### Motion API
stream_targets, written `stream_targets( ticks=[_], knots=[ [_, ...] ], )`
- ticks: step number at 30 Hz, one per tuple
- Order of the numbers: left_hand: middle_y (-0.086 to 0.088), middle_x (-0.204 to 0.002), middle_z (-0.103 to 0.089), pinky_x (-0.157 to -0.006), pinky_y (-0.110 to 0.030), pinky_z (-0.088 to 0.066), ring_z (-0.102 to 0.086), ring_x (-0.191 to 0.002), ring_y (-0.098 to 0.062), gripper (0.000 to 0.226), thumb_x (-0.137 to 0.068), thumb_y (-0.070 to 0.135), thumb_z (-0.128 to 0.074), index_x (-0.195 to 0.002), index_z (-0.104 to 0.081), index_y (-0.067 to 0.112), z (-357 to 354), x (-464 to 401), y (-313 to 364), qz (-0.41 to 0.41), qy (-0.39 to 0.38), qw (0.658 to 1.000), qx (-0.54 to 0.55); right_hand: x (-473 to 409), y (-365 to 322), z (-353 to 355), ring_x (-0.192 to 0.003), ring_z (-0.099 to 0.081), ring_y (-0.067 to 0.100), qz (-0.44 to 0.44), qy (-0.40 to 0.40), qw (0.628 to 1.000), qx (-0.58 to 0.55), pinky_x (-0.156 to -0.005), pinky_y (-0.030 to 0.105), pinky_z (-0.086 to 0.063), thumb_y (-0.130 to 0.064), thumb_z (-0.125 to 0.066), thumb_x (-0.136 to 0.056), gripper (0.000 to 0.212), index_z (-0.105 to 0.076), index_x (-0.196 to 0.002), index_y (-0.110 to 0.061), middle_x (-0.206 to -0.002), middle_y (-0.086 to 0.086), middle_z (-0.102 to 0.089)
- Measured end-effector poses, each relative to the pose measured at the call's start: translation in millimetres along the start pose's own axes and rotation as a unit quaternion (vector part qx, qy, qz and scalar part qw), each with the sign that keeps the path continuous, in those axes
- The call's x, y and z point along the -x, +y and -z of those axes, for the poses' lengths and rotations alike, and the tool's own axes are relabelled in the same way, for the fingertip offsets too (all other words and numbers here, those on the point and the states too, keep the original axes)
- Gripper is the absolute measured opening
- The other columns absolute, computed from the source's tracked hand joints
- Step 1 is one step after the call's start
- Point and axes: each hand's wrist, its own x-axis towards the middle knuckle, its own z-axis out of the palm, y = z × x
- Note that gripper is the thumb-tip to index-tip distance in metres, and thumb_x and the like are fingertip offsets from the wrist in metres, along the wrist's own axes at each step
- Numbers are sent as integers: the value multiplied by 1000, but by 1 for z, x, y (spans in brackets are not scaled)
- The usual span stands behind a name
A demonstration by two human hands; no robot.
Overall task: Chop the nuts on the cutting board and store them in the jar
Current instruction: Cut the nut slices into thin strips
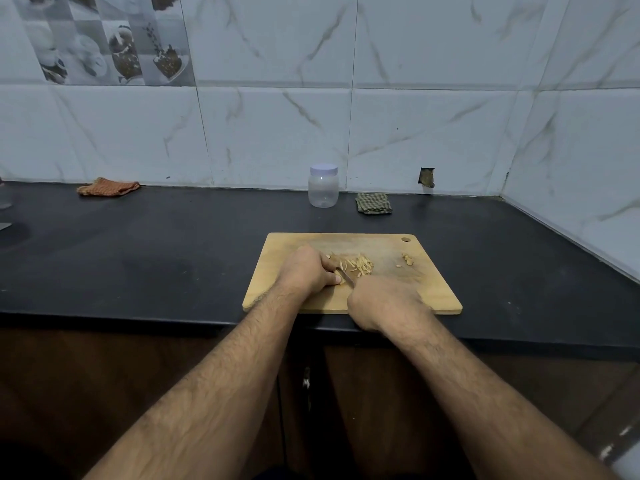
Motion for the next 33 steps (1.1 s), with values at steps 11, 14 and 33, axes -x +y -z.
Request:
stream_targets(
  ticks=[11,14,33],
  knots=[
    [8,-117,-70,-86,-25,-48,-62,-107,-11,26,-84,30,-77,-109,-76,26,2,4,3,-5,1,1000,-10,22,14,-13,-92,-57,21,-13,-3,999,-36,-75,36,-45,-21,-50,-96,24,-59,-118,-18,-106,1,-62],
    [7,-118,-70,-87,-26,-48,-62,-107,-12,27,-83,30,-77,-110,-75,27,1,5,2,-6,3,1000,-8,24,15,-14,-90,-57,21,-12,-2,999,-33,-74,36,-46,-20,-50,-96,24,-60,-117,-19,-102,0,-60],
    [5,-110,-70,-77,-24,-43,-59,-98,-11,26,-80,35,-80,-103,-76,23,-4,12,0,-4,61,998,8,4,15,-4,-104,-59,23,-27,22,999,-32,-77,34,-45,-16,-44,-96,31,-59,-124,-15,-121,5,-62]
  ],
)
